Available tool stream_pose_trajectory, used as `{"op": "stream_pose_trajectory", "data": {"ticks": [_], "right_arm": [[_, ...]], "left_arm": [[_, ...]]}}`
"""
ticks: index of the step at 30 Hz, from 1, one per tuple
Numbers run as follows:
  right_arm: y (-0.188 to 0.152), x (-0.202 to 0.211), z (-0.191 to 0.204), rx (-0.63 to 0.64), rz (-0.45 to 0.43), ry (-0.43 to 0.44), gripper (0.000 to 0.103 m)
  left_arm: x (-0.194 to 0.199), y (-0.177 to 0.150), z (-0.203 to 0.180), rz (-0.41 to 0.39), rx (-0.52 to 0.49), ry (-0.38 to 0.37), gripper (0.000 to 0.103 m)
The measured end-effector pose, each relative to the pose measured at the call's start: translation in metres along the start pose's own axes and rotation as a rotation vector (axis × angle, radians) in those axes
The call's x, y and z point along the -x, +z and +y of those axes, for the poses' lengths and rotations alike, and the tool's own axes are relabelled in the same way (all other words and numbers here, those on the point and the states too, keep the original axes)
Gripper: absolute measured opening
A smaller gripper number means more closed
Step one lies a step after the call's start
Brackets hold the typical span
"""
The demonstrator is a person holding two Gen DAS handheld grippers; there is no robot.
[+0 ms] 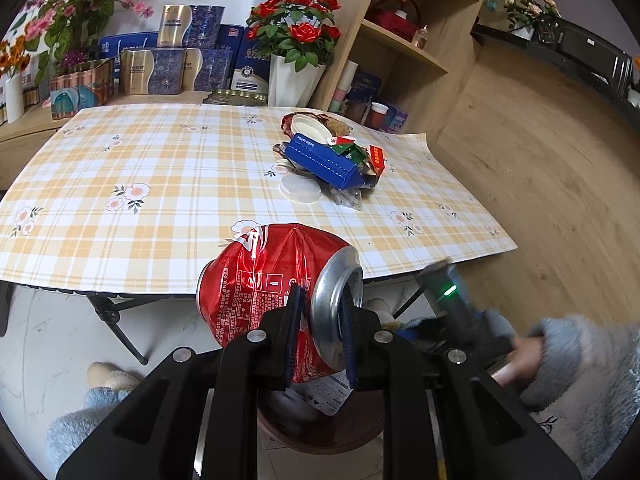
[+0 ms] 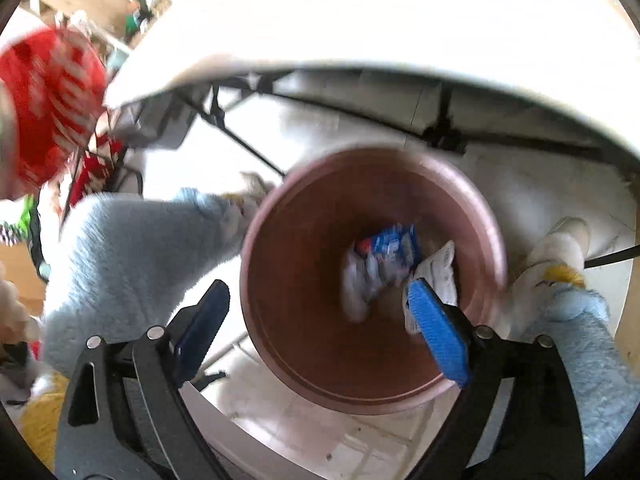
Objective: Collect trash
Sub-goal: 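Lower the red can in the left gripper into the brown bin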
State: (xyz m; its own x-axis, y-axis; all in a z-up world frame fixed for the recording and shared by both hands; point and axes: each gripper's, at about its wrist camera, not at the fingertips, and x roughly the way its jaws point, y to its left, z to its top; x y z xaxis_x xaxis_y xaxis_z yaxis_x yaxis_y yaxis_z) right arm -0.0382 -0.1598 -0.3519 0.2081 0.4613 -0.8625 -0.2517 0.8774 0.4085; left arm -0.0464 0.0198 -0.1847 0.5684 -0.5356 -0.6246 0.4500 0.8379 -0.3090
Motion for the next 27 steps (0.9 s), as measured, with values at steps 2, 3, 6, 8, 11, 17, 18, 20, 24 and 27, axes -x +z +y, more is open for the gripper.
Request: {"op": "stream_pose_trajectory", "data": {"ticks": [2,3,6,8,11,17,18,20,24,27], "right_arm": [[0.000,0.023,-0.003,-0.006,-0.080,0.003,0.096],[-0.001,0.035,-0.005,-0.004,-0.121,0.003,0.097],[-0.007,0.071,-0.008,0.030,-0.253,-0.042,0.097],[-0.015,0.093,-0.009,0.071,-0.347,-0.113,0.097],[-0.025,0.110,-0.010,0.090,-0.449,-0.189,0.097],[-0.034,0.112,-0.038,-0.002,-0.521,-0.250,0.097],[-0.032,0.111,-0.042,-0.021,-0.520,-0.249,0.097],[-0.035,0.109,-0.052,-0.053,-0.514,-0.241,0.097],[-0.038,0.100,-0.065,-0.109,-0.482,-0.251,0.097],[-0.040,0.099,-0.068,-0.128,-0.480,-0.254,0.097]], "left_arm": [[-0.003,-0.001,-0.001,0.006,-0.008,-0.006,0.018],[-0.004,-0.001,-0.002,0.010,-0.013,-0.007,0.018],[-0.013,-0.005,-0.007,0.032,-0.049,-0.022,0.018],[-0.020,-0.008,-0.014,0.052,-0.085,-0.037,0.018],[-0.033,-0.015,-0.026,0.088,-0.157,-0.064,0.018],[-0.072,-0.035,-0.042,0.202,-0.256,-0.101,0.018],[-0.079,-0.039,-0.044,0.222,-0.266,-0.105,0.018],[-0.095,-0.048,-0.047,0.260,-0.287,-0.114,0.018],[-0.121,-0.065,-0.046,0.294,-0.300,-0.148,0.018],[-0.142,-0.076,-0.037,0.359,-0.268,-0.136,0.018]]}}
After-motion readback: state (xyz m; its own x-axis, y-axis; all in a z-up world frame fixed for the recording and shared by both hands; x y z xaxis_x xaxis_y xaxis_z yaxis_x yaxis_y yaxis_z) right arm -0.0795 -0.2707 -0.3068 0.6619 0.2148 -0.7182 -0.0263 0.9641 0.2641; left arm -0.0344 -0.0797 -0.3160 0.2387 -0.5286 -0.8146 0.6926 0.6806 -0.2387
